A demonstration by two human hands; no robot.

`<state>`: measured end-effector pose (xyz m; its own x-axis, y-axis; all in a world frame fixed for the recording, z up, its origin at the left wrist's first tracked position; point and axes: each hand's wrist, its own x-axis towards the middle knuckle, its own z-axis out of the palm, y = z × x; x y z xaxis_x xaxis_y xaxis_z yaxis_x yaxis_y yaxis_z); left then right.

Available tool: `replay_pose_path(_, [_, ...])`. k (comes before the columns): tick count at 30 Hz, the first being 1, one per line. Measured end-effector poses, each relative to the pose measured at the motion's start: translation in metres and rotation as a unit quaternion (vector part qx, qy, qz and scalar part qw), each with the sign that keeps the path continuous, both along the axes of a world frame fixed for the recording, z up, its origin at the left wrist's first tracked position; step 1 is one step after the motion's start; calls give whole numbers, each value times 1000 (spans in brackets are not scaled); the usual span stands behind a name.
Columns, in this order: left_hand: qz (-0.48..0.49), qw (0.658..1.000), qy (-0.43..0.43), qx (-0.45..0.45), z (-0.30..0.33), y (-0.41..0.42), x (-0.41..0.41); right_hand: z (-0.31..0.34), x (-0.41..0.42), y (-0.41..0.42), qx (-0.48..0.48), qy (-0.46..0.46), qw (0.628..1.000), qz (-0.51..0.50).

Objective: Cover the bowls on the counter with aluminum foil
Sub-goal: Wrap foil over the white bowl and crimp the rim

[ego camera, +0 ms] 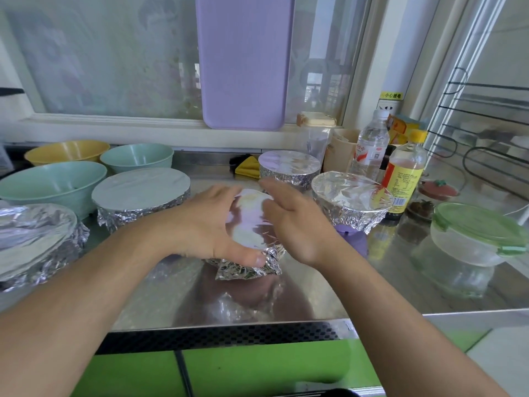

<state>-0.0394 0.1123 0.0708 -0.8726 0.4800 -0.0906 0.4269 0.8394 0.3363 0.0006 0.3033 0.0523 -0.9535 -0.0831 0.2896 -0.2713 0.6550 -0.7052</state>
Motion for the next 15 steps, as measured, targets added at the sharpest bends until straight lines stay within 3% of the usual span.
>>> replay_pose_path(5, [3, 1000, -8, -21, 2, -2, 2, 0, -30, -4, 126, -13, 992, 26])
replay_pose_path(9, [4, 999, -16, -32, 4, 0, 3, -6, -40, 0, 160, -64, 985, 17])
replay_pose_path(11, [2, 999, -23, -31, 4, -1, 1, -1, -42, -1, 193, -17, 981, 11])
replay_pose_path(15, [-16, 1000, -18, -3, 2, -5, -2, 4, -48, -5, 226, -22, 972, 56])
